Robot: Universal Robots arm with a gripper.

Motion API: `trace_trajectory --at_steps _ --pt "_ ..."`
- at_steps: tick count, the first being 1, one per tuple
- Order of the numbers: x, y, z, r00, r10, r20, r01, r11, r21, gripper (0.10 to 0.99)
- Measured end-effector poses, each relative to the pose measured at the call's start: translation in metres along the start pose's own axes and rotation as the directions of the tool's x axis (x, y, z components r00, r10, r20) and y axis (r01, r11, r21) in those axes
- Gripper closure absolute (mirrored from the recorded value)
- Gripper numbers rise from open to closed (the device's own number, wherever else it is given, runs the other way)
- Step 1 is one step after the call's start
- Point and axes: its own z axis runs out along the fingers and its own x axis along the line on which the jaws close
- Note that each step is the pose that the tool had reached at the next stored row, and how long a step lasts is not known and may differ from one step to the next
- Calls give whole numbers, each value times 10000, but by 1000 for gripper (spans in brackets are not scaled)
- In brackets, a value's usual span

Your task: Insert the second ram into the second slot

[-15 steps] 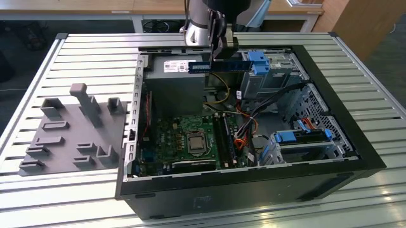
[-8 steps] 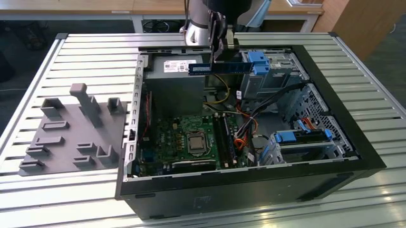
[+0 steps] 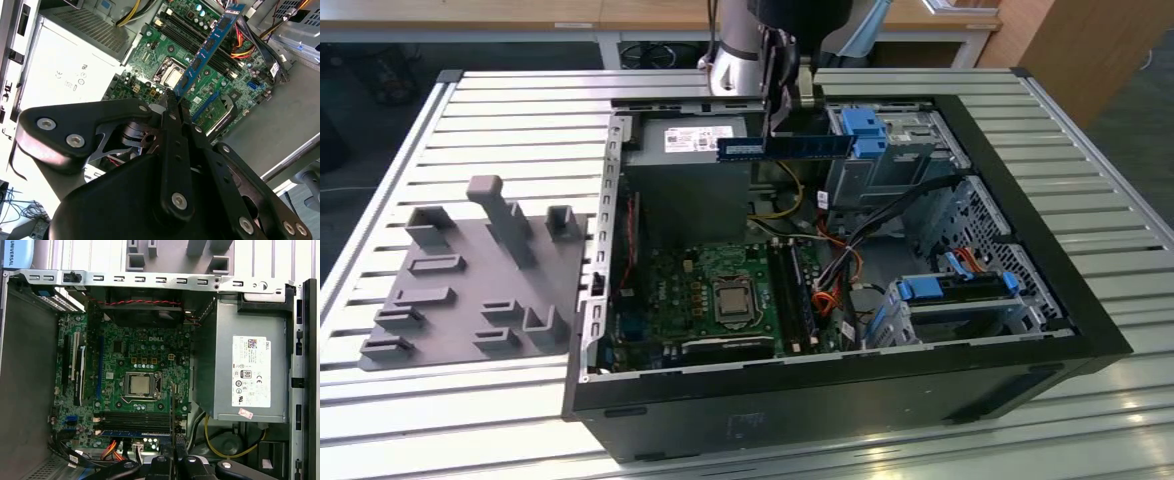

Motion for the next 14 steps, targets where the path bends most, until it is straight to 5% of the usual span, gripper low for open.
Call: trace_trajectory --at_steps 14 --pt "17 -1 5 9991 435 -2 -435 9991 0 949"
